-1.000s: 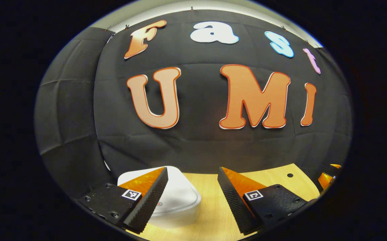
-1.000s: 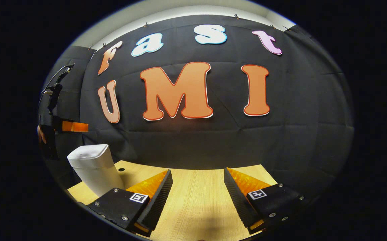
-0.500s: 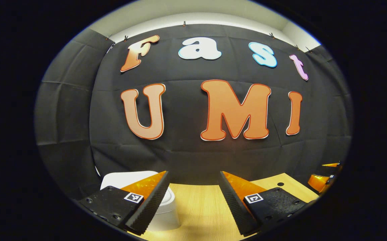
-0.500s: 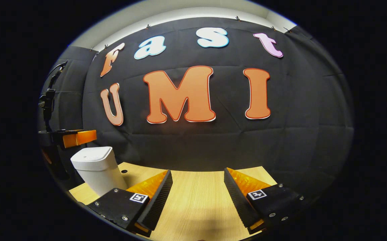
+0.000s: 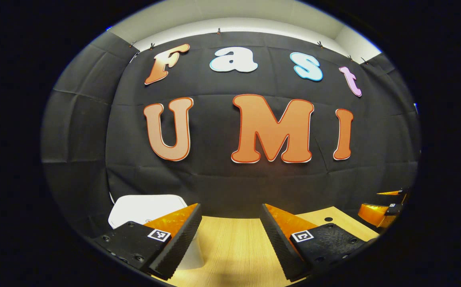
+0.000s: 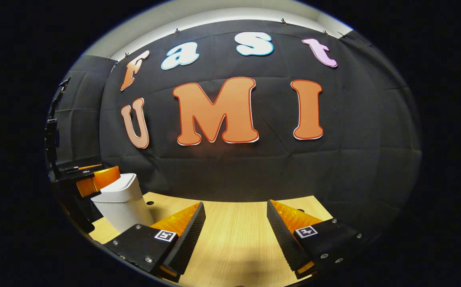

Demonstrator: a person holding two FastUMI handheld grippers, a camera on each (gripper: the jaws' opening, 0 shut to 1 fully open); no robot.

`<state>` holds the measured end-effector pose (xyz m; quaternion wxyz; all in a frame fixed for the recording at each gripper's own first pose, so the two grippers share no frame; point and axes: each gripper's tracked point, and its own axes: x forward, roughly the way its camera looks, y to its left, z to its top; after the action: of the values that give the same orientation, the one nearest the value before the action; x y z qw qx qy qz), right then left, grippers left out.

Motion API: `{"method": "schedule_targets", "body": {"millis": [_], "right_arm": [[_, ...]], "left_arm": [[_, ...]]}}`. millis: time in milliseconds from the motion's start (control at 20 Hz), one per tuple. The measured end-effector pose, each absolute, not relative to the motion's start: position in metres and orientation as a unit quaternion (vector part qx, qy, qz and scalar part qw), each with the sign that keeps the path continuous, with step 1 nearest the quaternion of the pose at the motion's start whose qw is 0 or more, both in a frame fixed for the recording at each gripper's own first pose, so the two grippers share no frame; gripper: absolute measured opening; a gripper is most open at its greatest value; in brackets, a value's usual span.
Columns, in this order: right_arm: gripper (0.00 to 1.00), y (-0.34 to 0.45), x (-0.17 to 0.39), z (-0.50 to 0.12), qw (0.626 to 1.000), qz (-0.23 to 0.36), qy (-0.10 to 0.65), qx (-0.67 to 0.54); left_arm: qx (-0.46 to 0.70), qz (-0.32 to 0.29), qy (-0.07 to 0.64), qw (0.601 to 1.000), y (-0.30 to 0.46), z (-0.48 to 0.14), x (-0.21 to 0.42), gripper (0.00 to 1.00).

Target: Press the lid of the desktop garbage bin to open it, pick up the crumpled paper on the desktop and throw it into the bin, then pick up the pop can on the desktop and drop it into the bin, and finally close the garbage bin lid.

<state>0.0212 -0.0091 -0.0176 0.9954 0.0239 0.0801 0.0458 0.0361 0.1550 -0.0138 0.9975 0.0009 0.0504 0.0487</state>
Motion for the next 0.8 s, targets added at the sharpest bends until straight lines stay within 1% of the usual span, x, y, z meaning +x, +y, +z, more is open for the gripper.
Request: {"method": "schedule_targets", "body": {"millis": [800], "right_arm": [[0.93, -0.003, 0.026, -0.029, 0.994, 0.047, 0.094, 0.026]], "left_arm": [[0.015, 0.024, 0.070, 0.997, 0.130, -0.044, 0.033, 0.94]]}}
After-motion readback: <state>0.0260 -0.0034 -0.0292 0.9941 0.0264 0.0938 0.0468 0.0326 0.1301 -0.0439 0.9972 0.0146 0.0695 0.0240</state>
